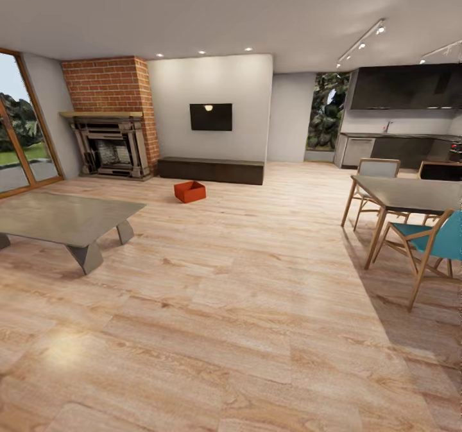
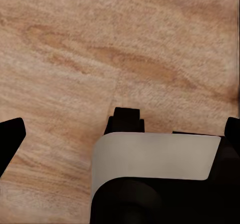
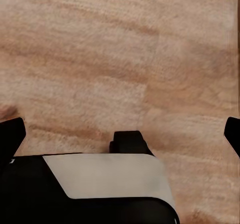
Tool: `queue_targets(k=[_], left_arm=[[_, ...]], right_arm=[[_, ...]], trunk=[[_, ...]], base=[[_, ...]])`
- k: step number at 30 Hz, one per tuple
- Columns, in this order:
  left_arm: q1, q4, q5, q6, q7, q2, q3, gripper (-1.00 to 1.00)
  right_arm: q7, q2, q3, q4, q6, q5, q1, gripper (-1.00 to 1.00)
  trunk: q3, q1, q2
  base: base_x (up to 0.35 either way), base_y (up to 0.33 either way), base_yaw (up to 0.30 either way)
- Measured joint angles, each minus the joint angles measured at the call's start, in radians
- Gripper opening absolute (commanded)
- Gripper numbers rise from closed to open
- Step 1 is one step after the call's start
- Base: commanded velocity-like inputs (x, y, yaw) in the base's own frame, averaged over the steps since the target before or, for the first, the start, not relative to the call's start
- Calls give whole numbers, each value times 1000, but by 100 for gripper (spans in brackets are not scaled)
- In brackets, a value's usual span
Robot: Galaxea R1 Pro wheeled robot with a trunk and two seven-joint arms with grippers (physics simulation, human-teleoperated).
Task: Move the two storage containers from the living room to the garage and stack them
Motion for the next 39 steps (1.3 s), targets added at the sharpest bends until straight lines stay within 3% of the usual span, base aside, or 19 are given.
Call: queue_targets(k=[39], left_arm=[[0,0,0,0,0,0,0,100]], right_arm=[[0,0,0,0,0,0,0,100]], trunk=[[0,0,0]], base=[[323,0,-16]])
